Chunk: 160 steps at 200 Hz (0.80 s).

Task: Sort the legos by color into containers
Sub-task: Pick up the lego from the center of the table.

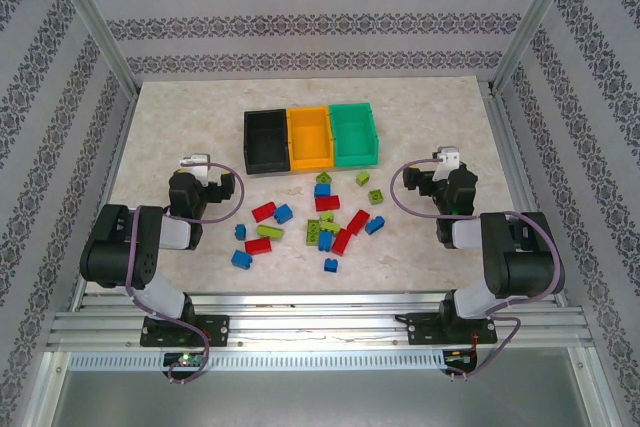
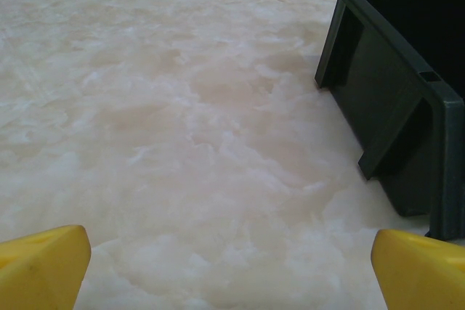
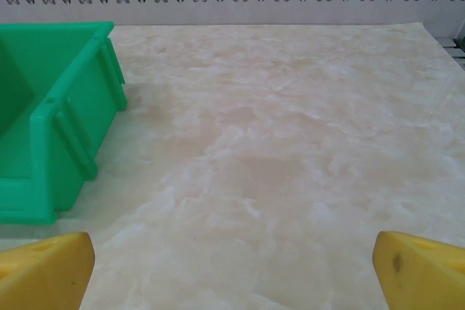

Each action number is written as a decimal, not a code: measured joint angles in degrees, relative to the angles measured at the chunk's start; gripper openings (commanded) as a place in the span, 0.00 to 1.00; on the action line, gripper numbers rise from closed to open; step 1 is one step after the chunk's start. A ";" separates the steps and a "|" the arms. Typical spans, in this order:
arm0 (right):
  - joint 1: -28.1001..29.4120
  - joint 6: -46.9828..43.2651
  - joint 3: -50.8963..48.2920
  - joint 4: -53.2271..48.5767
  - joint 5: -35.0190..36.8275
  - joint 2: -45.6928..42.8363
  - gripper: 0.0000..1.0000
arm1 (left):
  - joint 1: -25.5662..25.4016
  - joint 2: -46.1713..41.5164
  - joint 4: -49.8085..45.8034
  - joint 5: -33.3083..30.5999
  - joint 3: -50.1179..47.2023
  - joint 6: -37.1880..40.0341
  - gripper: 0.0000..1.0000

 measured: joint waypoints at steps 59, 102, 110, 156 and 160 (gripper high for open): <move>0.02 0.00 0.00 -0.02 0.00 0.00 0.98 | 0.00 0.00 0.00 0.00 0.00 0.00 0.99; 0.50 -0.04 0.00 -0.02 0.22 0.00 0.98 | 0.00 0.00 0.00 0.33 0.00 0.15 0.99; 0.61 -0.04 0.00 -0.02 0.26 0.00 0.98 | 0.00 0.00 0.00 0.44 -0.02 0.20 1.00; 1.31 -0.11 -0.02 0.04 1.84 0.00 0.98 | 0.00 0.00 0.76 1.20 -0.42 0.24 1.00; 1.57 -0.22 -0.02 0.04 2.08 -0.02 0.98 | 0.00 -0.02 1.27 1.27 -0.76 0.22 0.99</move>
